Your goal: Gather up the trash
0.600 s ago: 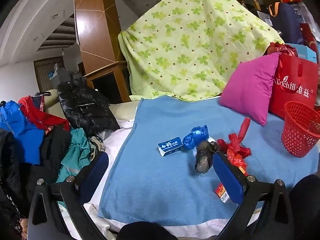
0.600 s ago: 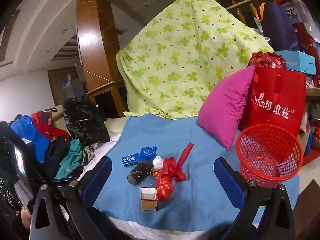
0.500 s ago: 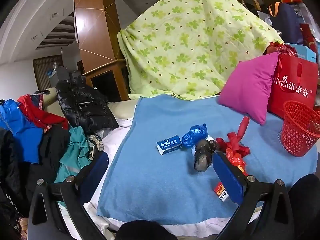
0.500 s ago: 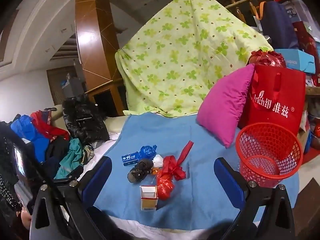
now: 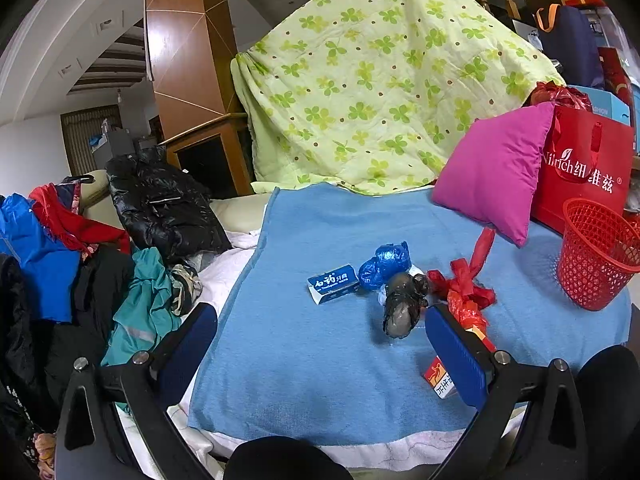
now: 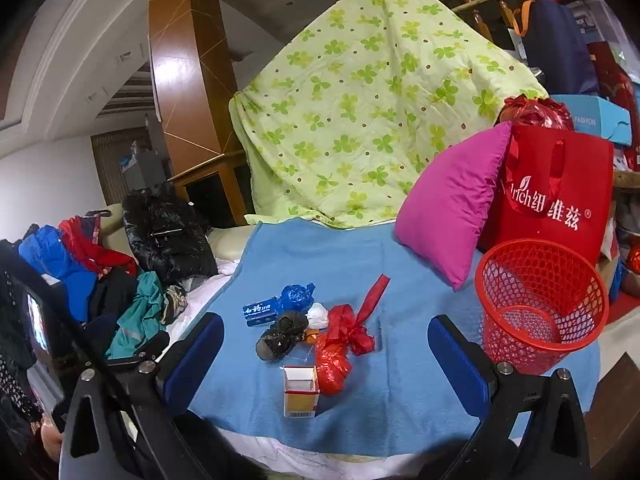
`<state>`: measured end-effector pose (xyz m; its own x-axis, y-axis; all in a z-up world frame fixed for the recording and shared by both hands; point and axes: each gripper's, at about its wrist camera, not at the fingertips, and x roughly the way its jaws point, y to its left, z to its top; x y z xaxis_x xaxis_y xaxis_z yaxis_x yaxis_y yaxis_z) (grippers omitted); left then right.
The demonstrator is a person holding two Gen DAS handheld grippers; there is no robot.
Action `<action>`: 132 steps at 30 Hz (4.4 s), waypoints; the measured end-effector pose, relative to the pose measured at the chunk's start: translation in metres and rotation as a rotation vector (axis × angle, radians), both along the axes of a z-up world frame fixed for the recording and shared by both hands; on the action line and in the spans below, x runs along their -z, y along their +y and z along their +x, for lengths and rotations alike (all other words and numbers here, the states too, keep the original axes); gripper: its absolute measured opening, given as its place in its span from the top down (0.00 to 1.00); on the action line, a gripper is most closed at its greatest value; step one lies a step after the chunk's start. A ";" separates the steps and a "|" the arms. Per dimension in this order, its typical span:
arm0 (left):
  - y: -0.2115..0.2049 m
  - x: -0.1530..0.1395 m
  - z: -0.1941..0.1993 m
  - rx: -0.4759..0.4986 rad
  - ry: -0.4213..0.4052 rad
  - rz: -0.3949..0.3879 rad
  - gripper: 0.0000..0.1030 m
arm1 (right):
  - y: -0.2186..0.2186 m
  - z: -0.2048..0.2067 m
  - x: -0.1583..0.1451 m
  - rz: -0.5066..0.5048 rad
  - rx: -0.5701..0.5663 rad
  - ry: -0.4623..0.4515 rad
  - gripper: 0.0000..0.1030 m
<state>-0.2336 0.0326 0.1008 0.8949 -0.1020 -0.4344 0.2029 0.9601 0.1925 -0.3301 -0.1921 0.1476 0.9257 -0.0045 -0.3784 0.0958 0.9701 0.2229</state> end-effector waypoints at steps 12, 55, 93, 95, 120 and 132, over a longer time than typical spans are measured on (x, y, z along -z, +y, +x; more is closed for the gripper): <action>0.001 0.002 0.000 0.007 0.016 0.000 0.00 | 0.002 0.003 0.003 -0.011 0.003 0.002 0.00; -0.079 0.103 0.069 0.382 0.341 -0.114 0.00 | -0.056 0.033 0.063 0.151 0.097 0.119 0.00; -0.025 0.119 0.093 0.418 0.371 -0.216 0.53 | -0.015 0.217 0.194 0.280 -0.225 0.512 0.53; -0.027 0.116 0.093 0.411 0.360 -0.206 0.53 | -0.023 0.204 0.180 0.290 -0.228 0.456 0.53; -0.227 -0.038 0.084 0.767 0.169 -0.233 0.53 | -0.227 0.029 0.089 0.469 0.220 -0.159 0.52; -0.368 -0.036 0.083 0.863 0.291 -0.229 0.41 | -0.281 0.011 0.113 0.629 0.367 -0.140 0.38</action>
<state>-0.1502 -0.3355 0.1368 0.3289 -0.7905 -0.5167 0.8731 0.4631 -0.1527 -0.3194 -0.4735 0.0344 0.9461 -0.1444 -0.2900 0.3194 0.5664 0.7597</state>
